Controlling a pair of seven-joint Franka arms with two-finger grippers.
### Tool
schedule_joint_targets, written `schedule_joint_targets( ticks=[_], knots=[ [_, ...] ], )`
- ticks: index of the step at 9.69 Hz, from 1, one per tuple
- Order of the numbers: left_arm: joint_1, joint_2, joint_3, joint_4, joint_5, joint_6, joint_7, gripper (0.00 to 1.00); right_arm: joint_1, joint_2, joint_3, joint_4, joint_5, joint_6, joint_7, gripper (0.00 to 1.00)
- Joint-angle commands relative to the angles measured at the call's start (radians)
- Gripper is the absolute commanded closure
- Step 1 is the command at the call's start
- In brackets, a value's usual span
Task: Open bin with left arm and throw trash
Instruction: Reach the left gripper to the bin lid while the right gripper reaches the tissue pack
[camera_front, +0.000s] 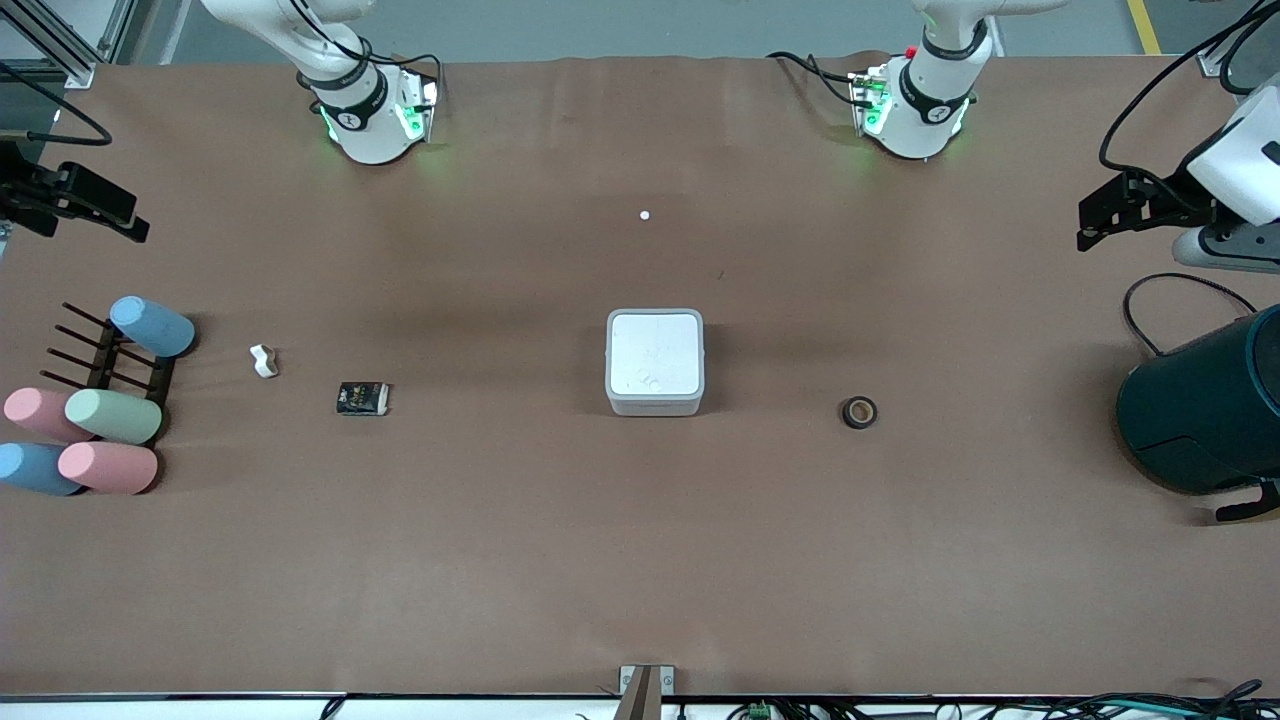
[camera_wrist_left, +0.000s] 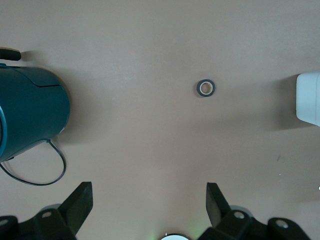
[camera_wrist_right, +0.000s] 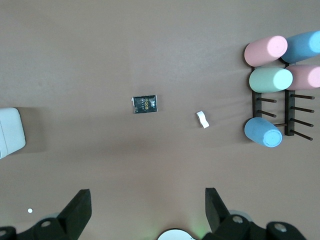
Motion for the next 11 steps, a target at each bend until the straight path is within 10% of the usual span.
schedule_joint_targets(
  ticks=[1, 6, 8, 11],
  knots=[
    [-0.003, 0.002, -0.034, 0.023, 0.026, -0.025, 0.002, 0.00, -0.004, -0.004, 0.005, -0.007, -0.013, -0.016, -0.015, 0.00],
    [-0.036, 0.055, -0.117, 0.001, 0.047, -0.072, 0.016, 0.09, -0.001, -0.004, 0.006, -0.149, -0.015, 0.087, -0.010, 0.00],
    [-0.088, 0.147, -0.190, 0.010, 0.038, -0.049, -0.002, 0.68, -0.013, -0.006, 0.003, -0.328, -0.015, 0.273, -0.027, 0.00],
    [-0.315, 0.484, -0.231, 0.096, 0.036, 0.225, -0.143, 1.00, -0.059, -0.003, 0.000, -0.591, -0.016, 0.611, -0.127, 0.00]
  ],
)
